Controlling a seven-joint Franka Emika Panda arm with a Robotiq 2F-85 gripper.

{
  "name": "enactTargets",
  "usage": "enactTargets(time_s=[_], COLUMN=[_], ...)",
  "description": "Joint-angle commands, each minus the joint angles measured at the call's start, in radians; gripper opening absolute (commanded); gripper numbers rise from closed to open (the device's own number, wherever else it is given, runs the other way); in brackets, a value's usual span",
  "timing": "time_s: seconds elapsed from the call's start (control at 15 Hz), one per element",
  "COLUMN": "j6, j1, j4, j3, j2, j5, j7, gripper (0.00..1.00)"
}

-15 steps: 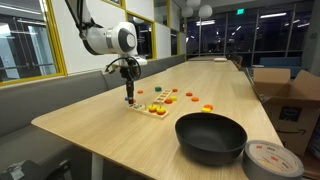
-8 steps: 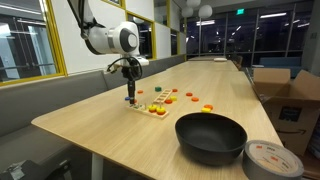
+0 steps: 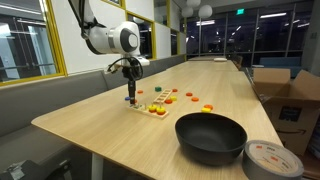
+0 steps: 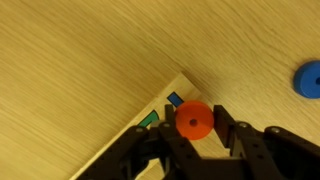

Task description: Pick up the orange object and put it on the wooden object

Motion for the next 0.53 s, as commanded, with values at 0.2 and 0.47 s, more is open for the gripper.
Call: enactTargets(time_s=[0.2, 0.47], j6=[0.01, 0.013], j1=[-0.01, -0.012], j4=[-0.031, -0.041], j3=[0.016, 0.017], j2=[-0.01, -0.013], j5=[0.033, 0.041], j7=[-0.051, -0.062], gripper=[0.18, 0.18])
